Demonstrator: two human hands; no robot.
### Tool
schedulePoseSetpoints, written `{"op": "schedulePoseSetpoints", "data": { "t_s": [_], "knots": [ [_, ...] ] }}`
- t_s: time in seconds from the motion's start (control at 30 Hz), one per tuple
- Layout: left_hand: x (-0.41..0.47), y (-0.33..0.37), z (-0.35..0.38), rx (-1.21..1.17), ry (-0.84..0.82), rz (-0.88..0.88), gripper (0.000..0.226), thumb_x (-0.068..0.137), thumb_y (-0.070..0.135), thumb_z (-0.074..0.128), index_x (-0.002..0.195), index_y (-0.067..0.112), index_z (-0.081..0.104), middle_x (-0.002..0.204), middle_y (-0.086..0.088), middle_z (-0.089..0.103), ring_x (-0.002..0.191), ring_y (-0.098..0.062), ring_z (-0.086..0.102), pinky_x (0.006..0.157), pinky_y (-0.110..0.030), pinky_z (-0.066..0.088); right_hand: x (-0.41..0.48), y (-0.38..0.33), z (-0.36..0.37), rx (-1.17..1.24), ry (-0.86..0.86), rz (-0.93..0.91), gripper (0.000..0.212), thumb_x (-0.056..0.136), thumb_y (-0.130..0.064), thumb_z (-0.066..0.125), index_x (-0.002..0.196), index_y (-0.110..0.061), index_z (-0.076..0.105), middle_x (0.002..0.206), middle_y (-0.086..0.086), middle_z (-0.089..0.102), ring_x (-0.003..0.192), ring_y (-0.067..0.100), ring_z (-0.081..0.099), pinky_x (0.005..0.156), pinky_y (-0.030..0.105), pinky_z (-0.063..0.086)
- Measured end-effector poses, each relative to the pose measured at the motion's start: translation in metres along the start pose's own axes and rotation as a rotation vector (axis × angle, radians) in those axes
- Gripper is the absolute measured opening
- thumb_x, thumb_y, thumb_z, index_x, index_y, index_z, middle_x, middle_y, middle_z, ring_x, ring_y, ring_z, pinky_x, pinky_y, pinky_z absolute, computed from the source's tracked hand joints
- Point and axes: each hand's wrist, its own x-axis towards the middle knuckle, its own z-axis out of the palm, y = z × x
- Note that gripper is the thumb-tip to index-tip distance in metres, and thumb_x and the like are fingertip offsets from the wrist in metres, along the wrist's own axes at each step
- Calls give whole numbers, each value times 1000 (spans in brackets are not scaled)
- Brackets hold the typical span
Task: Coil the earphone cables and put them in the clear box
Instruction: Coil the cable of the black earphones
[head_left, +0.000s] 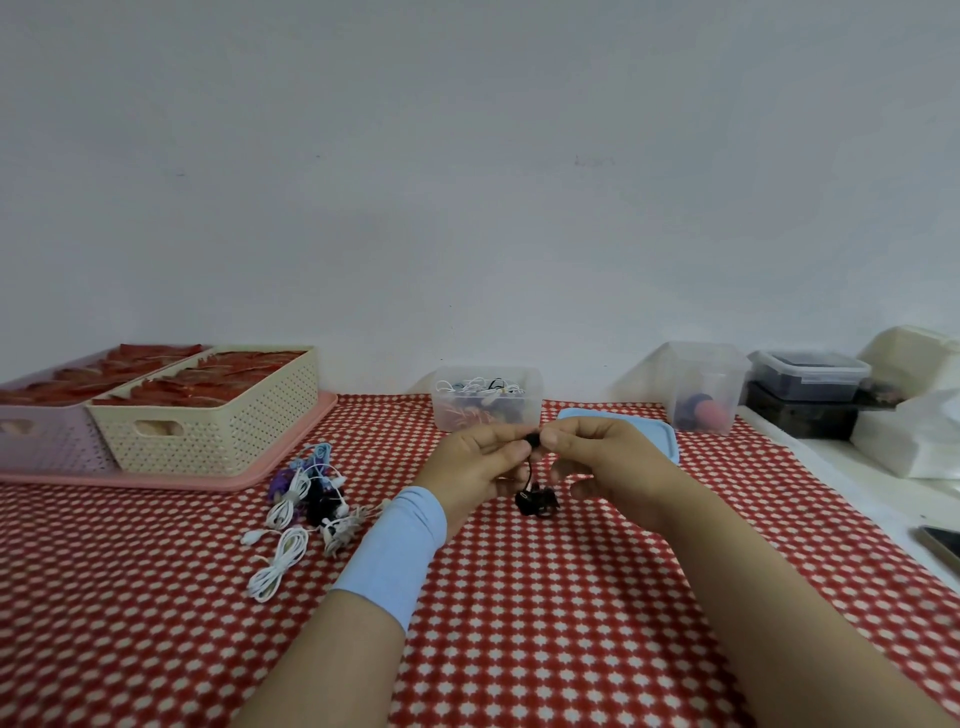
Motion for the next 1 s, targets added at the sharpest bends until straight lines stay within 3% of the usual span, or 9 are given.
{"op": "schedulePoseSetpoints", "data": {
  "t_s": [0.17,0.3,0.43,0.57,0.7,0.77,0.9,1.0],
  "knots": [
    [0,2,0,259,64,106,22,90,-1,65,106,10,75,85,-6,76,66,-8,66,72,-23,57,-1,0,-1,35,-57,54,6,87,-20,73,82,-20,76,85,2,73,69,13,64,61,23,48],
    [0,0,-7,383,86,123,23,89,1,66,109,8,74,86,-10,76,68,-9,68,68,-19,55,0,2,5,-99,27,19,9,89,-20,74,91,-11,74,78,5,73,65,14,67,54,24,49],
    [2,0,-10,428,84,82,23,92,4,64,110,13,74,78,-3,75,72,-10,70,70,-20,57,2,5,9,-203,127,-38,16,89,-24,75,94,-9,77,78,-2,76,57,10,64,47,15,43],
    [1,3,-12,296,95,-9,16,92,13,65,105,10,75,90,-10,76,79,-17,69,78,-33,61,9,10,0,-431,176,-71,16,95,-30,68,91,-18,78,87,-3,76,65,8,63,64,21,54],
    [2,2,-13,298,186,0,18,86,11,73,104,7,75,81,-7,74,73,-15,68,69,-27,61,9,15,-5,-808,7,-28,25,93,-14,64,111,-25,77,105,-13,72,94,0,62,91,20,47],
    [3,0,-16,320,220,-3,21,84,7,74,106,6,75,81,-7,74,74,-16,70,71,-28,61,8,16,-4,-891,-58,15,26,89,-21,71,113,-29,76,108,-15,71,99,2,62,93,22,45],
    [3,0,-21,438,234,30,22,88,8,70,109,10,74,86,-3,76,76,-13,71,73,-24,59,11,20,-3,-897,-9,-3,18,84,-26,80,101,-30,78,100,-14,72,93,3,64,89,24,50],
    [3,2,-22,703,177,67,24,93,16,64,115,19,73,107,5,73,95,-9,68,93,-25,52,12,21,-1,-874,25,-25,10,85,-28,79,94,-30,77,96,-12,72,92,7,65,86,25,52]
  ]
}}
